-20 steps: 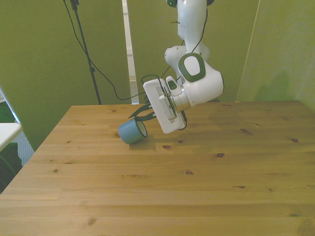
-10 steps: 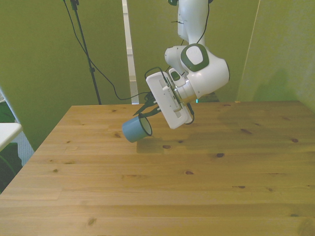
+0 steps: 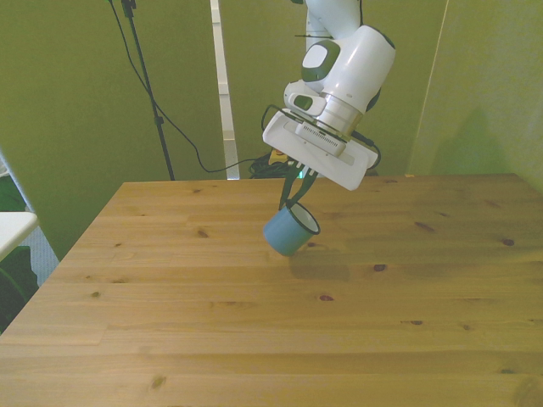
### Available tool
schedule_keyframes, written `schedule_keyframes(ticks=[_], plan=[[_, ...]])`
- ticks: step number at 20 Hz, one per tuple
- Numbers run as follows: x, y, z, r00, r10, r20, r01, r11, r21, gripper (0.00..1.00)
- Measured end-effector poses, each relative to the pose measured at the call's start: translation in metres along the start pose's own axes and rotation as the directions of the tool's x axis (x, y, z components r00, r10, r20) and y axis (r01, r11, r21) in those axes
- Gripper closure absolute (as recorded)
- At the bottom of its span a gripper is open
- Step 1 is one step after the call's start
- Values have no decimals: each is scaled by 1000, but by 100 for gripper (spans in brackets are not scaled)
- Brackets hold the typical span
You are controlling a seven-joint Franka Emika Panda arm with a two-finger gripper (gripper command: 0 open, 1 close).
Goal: Flip the mug upright
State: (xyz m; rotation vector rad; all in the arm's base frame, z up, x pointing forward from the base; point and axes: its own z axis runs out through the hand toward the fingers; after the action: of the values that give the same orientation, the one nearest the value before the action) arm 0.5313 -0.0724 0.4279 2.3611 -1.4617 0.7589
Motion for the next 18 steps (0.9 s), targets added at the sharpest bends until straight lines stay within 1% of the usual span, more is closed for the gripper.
schedule_keyframes(ticks=[3, 6, 8, 11, 16, 18], plan=[[-7, -8, 14, 996, -12, 87, 8, 999, 42, 100], [-1, -17, 21, 988, -19, 155, 4, 995, 98, 100], [2, -21, 22, 978, -31, 206, 3, 991, 135, 100], [4, -24, 27, 957, -57, 285, 6, 984, 176, 100], [4, -27, 39, 925, -86, 370, 10, 979, 204, 100], [5, -28, 42, 921, -90, 380, 13, 980, 200, 100]])
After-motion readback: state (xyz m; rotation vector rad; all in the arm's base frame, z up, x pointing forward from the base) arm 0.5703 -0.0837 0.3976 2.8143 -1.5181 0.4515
